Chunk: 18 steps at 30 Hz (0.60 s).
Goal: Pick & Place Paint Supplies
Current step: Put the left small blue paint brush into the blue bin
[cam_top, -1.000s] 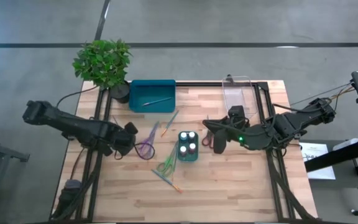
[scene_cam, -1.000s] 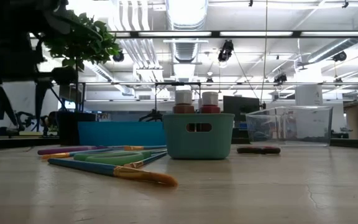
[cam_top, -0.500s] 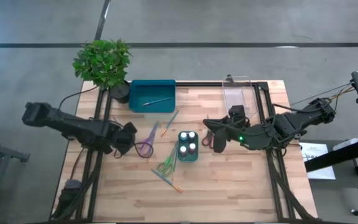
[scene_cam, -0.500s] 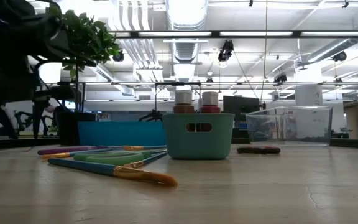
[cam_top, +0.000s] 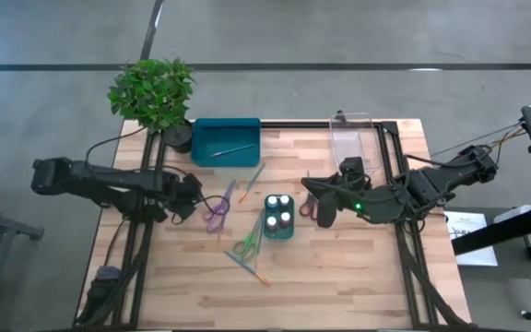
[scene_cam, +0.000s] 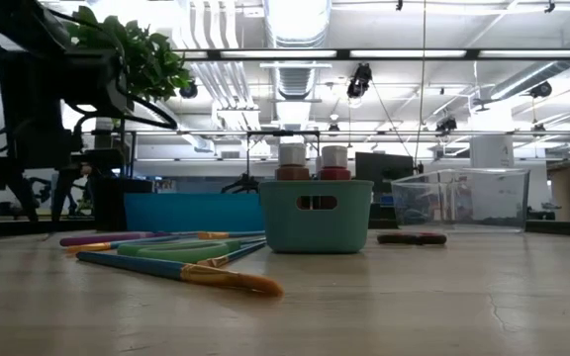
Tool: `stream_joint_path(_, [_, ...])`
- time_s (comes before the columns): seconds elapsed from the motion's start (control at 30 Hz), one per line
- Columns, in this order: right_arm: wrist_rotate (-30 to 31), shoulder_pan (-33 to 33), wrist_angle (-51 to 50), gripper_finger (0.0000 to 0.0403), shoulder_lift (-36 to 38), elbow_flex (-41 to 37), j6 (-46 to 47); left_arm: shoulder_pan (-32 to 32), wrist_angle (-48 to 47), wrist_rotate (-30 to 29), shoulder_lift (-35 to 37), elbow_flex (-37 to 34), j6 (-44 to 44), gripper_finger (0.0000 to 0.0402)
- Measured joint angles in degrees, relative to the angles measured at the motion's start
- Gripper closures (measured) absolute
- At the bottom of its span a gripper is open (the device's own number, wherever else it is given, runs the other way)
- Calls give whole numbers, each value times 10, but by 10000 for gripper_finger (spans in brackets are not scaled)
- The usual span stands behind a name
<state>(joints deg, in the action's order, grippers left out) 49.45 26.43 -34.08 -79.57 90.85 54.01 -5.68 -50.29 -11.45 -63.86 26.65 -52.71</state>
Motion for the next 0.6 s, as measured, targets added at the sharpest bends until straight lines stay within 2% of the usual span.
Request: stream_joint_path(0.6, [2,10,0,394,0,0,11,-1,32,8,-1,-15,-15,316])
